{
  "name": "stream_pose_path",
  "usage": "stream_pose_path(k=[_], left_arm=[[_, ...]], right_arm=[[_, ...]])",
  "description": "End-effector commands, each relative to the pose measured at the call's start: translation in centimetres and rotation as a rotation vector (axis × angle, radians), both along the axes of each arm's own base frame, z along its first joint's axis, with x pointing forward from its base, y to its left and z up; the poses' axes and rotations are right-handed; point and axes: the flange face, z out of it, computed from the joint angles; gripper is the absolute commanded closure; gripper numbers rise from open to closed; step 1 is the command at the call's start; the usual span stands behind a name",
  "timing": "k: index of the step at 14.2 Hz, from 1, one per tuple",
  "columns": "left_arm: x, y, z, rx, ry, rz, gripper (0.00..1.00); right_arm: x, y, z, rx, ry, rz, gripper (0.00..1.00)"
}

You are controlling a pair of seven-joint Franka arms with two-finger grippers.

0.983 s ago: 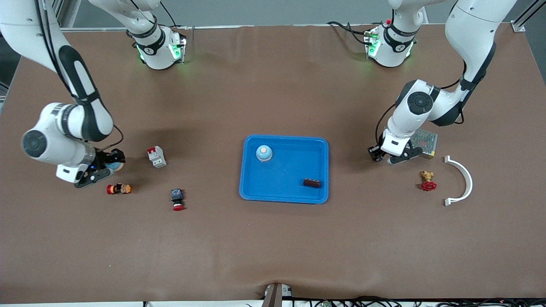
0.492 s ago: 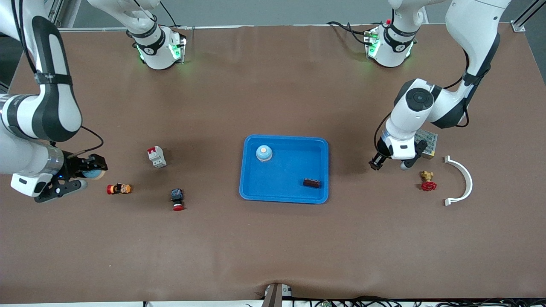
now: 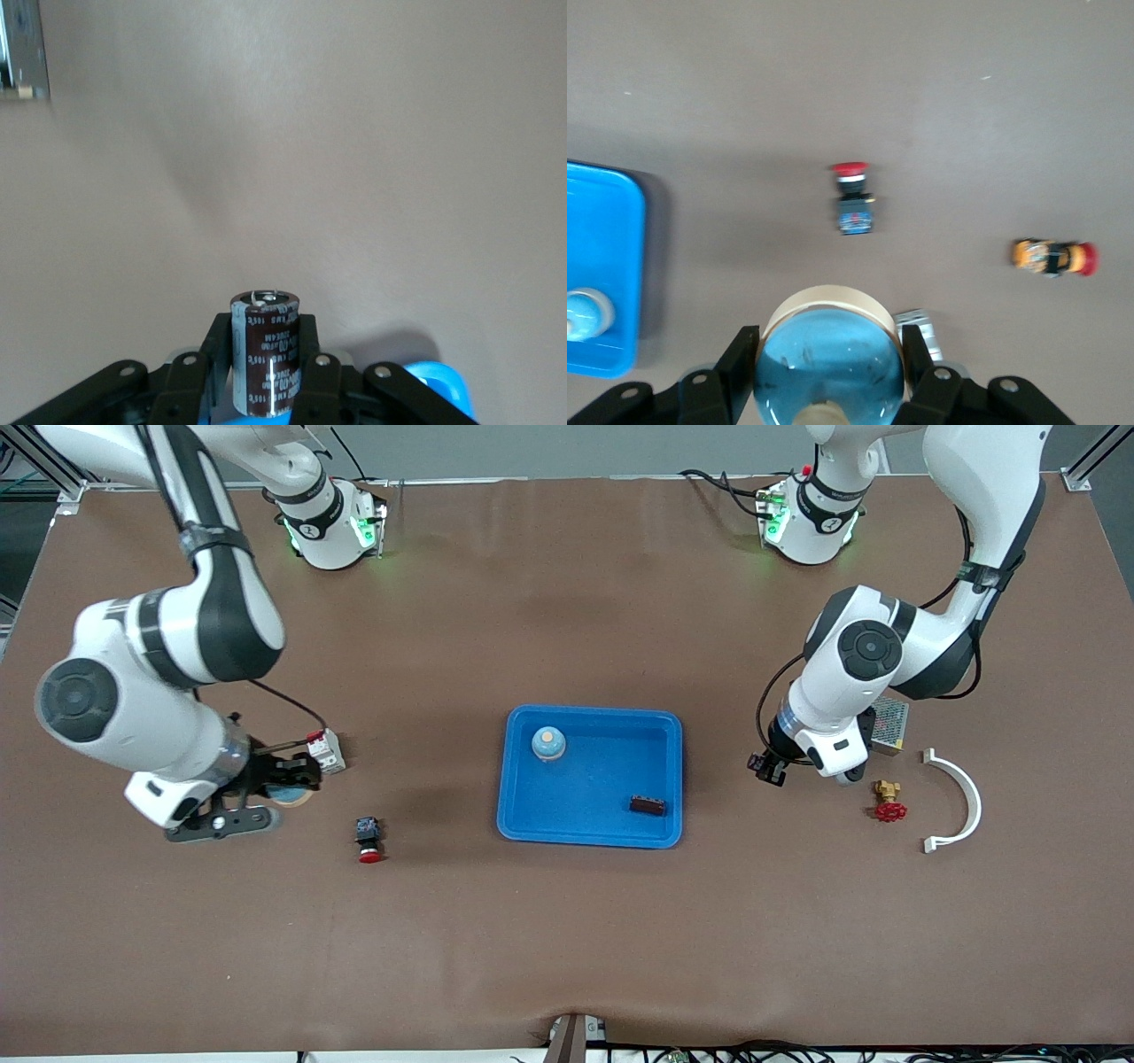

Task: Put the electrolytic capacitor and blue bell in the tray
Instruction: 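Lift and carry the second capacitor and bell over the tray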

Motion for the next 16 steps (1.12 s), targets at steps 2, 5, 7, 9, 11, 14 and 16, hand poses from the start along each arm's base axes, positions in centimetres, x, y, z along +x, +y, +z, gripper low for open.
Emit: stream_pose_path(k=[2,5,7,9,11,14,16], left_arm=[[-0.9,-4.7,-0.1,-0.034,0.031,0.131,1.0],[-2.7,-9.1,-0.1,-0.04,0.034,0.157,1.0],[-3.4,-11.2,0.3,-0.051,0.029,0.176,1.0],[-3.7,-12.7,0.0,-0.051,0.029,0.189,1.0],[-3.2,-13.3,-1.0,-0.03,0.008,0.218,1.0],[-2.1,-14.8,-3.1,0.015,0.006,0.245,1.0],[-1.6,-16.0,-4.1,0.035,0.008,0.25,1.0]], right_arm=[[0.3,2.7,-1.6,0.102,0.064,-0.141,0.43],[-0.3,7.7,-2.3,0.105,0.022,-0.171,0.43],[-1.3,11.2,-3.4,0.088,0.029,-0.221,0.43],[-1.9,14.0,-4.0,0.093,0.009,-0.257,0.43],[-2.4,16.1,-5.4,0.089,0.003,-0.28,0.43],[-3.1,18.8,-7.5,0.08,-0.007,-0.317,0.43],[-3.7,21.1,-8.9,0.085,-0.025,-0.334,0.43]])
